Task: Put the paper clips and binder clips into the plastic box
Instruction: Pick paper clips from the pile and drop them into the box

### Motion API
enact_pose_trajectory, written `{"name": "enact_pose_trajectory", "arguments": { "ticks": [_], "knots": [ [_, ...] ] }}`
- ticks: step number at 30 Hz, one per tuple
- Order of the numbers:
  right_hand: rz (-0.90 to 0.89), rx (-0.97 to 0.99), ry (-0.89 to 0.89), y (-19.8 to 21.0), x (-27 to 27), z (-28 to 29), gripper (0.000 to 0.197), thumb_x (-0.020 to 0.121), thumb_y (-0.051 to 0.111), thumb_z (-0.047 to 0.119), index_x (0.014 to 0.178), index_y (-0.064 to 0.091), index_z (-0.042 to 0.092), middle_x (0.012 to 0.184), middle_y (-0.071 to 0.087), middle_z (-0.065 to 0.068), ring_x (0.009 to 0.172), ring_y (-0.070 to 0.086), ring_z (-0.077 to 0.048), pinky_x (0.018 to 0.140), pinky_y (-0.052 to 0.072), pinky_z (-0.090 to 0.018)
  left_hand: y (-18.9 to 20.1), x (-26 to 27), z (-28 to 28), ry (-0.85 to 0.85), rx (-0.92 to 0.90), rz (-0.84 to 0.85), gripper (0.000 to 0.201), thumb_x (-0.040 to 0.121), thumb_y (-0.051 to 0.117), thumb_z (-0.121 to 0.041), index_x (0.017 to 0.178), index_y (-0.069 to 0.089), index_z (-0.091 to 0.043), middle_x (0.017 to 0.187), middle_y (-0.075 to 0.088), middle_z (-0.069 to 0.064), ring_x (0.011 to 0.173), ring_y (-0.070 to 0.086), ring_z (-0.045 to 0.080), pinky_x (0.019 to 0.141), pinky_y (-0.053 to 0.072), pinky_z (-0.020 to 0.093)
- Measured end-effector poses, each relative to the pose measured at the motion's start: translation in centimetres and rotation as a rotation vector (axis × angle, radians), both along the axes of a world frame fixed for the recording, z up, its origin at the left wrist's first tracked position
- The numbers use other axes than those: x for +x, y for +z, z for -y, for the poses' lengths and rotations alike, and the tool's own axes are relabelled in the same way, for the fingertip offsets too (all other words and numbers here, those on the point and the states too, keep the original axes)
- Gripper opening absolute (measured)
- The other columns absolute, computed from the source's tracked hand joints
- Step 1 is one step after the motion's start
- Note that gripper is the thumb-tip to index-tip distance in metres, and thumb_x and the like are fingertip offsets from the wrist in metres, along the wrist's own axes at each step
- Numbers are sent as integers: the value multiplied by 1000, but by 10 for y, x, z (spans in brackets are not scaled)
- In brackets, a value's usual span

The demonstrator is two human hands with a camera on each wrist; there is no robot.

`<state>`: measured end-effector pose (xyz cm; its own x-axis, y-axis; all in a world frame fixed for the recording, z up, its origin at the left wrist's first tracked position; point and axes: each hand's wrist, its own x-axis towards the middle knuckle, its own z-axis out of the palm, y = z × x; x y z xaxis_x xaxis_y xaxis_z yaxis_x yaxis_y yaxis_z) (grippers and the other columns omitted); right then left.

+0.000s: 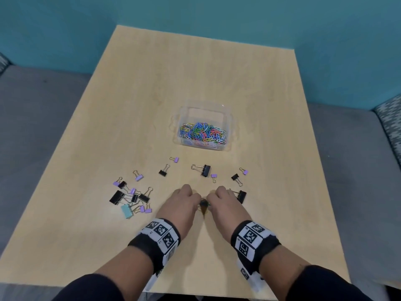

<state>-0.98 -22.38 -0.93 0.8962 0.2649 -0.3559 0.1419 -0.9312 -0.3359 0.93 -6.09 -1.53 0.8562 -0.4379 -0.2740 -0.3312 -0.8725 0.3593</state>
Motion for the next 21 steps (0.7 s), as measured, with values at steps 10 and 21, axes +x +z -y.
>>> {"name": "enact_pose_trajectory", "arguments": {
  "ticks": [10, 21],
  "knots": [
    [-101, 92, -202, 6, 10, -3, 22, 81, 44, -4, 88, 45, 16, 90, 40, 0, 85, 40, -23, 66, 32, -31, 1, 3, 3, 138, -16, -71, 13, 86, 52, -7, 84, 47, -20, 88, 40, -1, 77, 38, 18, 61, 29, 29],
    [-123, 68, -188, 8, 14, -4, 27, 77, 44, -8, 88, 43, 16, 88, 39, 1, 82, 38, -21, 62, 27, -30, 14, 1, 10, 197, -22, -149, 35, 78, 40, 4, 103, 50, -18, 98, 50, 0, 88, 39, 17, 68, 36, 27]
  ]
}}
